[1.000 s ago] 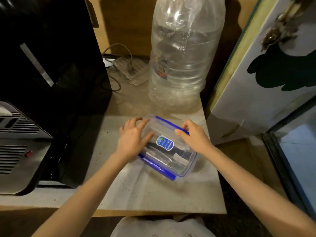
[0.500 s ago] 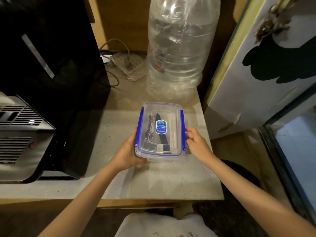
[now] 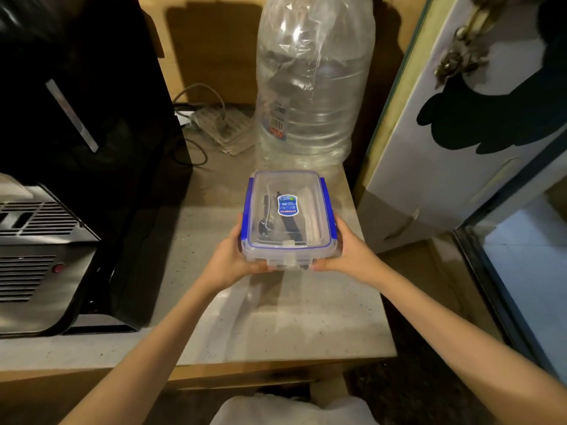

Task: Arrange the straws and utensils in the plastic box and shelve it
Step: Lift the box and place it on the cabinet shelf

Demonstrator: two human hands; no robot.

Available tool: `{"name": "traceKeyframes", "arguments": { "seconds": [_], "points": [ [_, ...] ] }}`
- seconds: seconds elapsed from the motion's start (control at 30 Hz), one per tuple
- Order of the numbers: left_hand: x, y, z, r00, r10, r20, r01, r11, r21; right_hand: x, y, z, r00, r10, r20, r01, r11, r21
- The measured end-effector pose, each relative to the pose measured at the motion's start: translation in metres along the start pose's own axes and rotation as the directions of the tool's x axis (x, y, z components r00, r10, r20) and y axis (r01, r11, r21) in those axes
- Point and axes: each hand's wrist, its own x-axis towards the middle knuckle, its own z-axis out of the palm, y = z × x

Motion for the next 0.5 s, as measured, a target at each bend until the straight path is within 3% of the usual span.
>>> {"name": "traceKeyframes", "arguments": {
  "seconds": [0.2,0.5],
  "points": [
    [0.021,0.062,-0.025,0.977,0.192,-0.092,-0.195,0.981,-0.019,-0.001,-0.064,-0.028,0.988,-0.108,-0.109,0.11,0.994,0.014],
    [0.04,0.198,-0.066,0.854,0.472,-0.217,-0.488,0.873,-0.021,-0.004,-0.19,-0.076,0.896,-0.369,-0.246,0.37,0.928,-0.045]
  ]
}}
